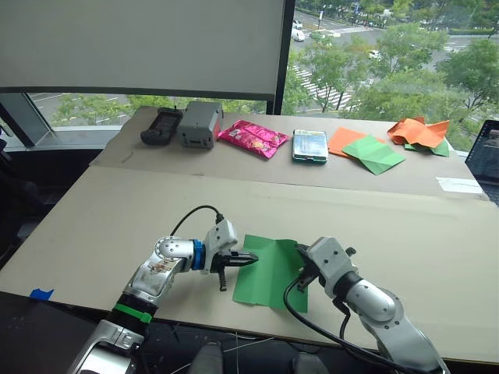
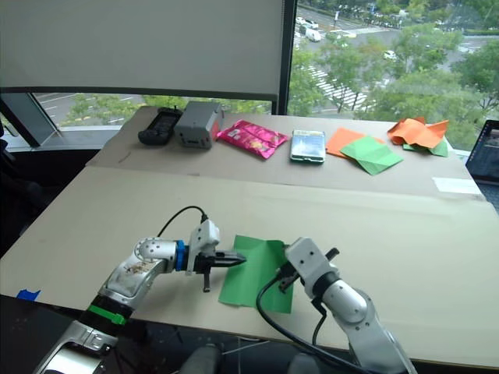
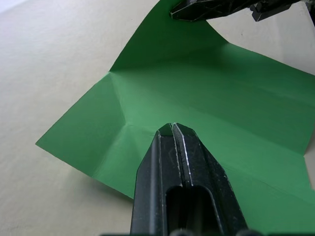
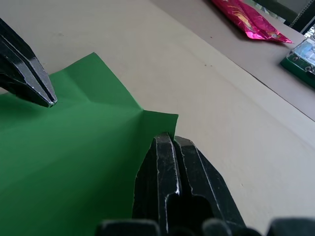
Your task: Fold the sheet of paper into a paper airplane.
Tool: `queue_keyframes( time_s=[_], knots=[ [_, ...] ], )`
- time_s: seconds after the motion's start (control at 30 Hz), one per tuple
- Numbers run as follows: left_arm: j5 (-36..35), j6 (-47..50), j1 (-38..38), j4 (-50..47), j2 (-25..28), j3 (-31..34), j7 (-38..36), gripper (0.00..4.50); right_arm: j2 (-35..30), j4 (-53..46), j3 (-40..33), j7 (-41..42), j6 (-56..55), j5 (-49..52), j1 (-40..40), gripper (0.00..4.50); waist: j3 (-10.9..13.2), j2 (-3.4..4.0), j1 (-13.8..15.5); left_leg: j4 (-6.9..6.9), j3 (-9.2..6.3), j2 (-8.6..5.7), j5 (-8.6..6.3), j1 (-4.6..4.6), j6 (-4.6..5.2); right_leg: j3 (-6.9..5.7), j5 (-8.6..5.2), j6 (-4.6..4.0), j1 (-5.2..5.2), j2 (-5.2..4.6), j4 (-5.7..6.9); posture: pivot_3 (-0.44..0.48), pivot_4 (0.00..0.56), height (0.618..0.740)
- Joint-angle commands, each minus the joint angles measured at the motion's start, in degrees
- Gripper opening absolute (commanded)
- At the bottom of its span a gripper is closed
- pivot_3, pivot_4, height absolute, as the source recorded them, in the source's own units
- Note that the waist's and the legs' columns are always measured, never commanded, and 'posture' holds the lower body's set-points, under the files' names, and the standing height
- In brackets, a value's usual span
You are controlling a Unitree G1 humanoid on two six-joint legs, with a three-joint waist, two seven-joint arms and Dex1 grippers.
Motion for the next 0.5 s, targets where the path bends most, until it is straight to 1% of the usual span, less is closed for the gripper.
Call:
queue_keyframes(
  time_s=[0.03, 0.23, 0.5],
  knots=[
    [2.1, -2.7, -0.2, 0.3, 0.6, -1.0, -0.1, 0.0, -0.9, -2.3, 0.7, 2.3, -1.0, -0.6, -1.1, 0.01, 0.0, 0.0, 0.0, 0.0, 0.0, 0.0, 0.0, 0.0, 0.0, 0.0, 0.0, 0.0, 0.01, 0.0, 0.0, 0.0, 0.15, 0.713],
    [4.9, -5.2, 0.1, 2.1, 1.2, -2.5, -0.2, 0.0, -2.4, -2.1, 2.2, 5.8, -0.6, -0.9, -1.9, 0.01, 0.0, -0.01, 0.0, 0.0, 0.0, 0.0, 0.0, 0.02, 0.0, 0.0, 0.0, 0.0, 0.05, 0.0, 0.0, 0.0, 0.15, 0.713],
    [5.6, -5.9, 1.1, 1.9, 1.3, -2.8, -0.2, 0.0, -2.6, -2.2, 3.3, 9.7, 2.5, 0.7, -3.0, 0.01, 0.0, -0.02, 0.0, 0.0, 0.0, 0.0, 0.0, 0.04, 0.0, 0.0, 0.0, 0.0, 0.06, 0.0, 0.0, 0.0, 0.15, 0.713]
  ],
)
